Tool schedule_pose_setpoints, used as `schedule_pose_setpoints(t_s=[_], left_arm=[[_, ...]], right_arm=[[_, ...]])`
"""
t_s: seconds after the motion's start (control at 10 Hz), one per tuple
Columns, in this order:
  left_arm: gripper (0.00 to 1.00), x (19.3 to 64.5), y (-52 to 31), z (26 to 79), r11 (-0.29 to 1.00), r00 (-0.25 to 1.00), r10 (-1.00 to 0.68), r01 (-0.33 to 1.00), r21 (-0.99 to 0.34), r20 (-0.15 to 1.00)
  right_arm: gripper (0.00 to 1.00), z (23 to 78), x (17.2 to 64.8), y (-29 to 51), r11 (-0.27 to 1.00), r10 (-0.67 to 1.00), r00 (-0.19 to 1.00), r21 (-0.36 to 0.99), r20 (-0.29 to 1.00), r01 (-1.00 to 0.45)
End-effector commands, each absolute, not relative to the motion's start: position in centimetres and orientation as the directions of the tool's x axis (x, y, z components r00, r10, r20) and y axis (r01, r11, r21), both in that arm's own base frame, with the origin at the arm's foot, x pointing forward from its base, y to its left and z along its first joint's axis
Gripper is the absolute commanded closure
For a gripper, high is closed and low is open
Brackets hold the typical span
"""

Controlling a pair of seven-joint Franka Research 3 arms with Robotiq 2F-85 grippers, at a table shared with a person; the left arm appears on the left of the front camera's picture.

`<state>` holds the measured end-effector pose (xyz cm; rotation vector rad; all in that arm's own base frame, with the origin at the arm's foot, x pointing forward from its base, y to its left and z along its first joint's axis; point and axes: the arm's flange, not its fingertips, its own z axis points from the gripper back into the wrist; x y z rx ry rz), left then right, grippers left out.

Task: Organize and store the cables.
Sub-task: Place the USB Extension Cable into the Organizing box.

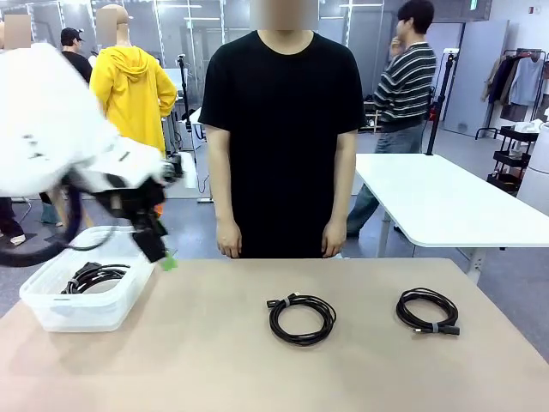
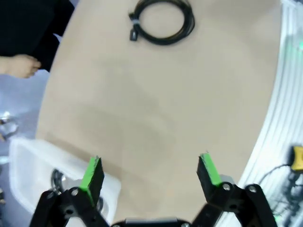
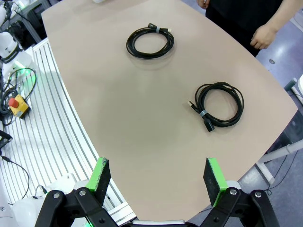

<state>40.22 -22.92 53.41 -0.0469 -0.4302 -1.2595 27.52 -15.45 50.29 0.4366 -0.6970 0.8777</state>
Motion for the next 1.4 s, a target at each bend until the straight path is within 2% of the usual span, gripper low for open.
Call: schedule_pose_setpoints(t_s=[0.0, 0.3, 0.5, 0.6, 1.3], left_arm=[[0.0, 43.1, -28.4, 52.7, 0.295, 0.251, -0.943, 0.934, 0.203, 0.217], [0.0, 45.8, -35.1, 49.9, 0.338, 0.305, -0.931, 0.928, 0.158, 0.203], [0.0, 46.1, -34.5, 50.4, 0.382, 0.336, -0.908, 0.91, 0.162, 0.252], [0.0, 45.4, -35.4, 48.6, 0.334, 0.294, -0.927, 0.929, 0.157, 0.235], [0.0, 46.4, -37.7, 47.6, 0.364, 0.328, -0.913, 0.924, 0.121, 0.242]], right_arm=[[0.0, 50.5, 27.5, -15.6, 0.563, 0.55, 0.428, 0.061, 0.717, -0.824], [0.0, 50.5, 27.5, -15.6, 0.563, 0.55, 0.428, 0.061, 0.717, -0.824], [0.0, 50.5, 27.5, -15.6, 0.563, 0.55, 0.428, 0.061, 0.717, -0.824], [0.0, 50.5, 27.5, -15.6, 0.563, 0.55, 0.428, 0.061, 0.717, -0.824], [0.0, 50.5, 27.5, -15.6, 0.563, 0.55, 0.428, 0.061, 0.717, -0.824]])
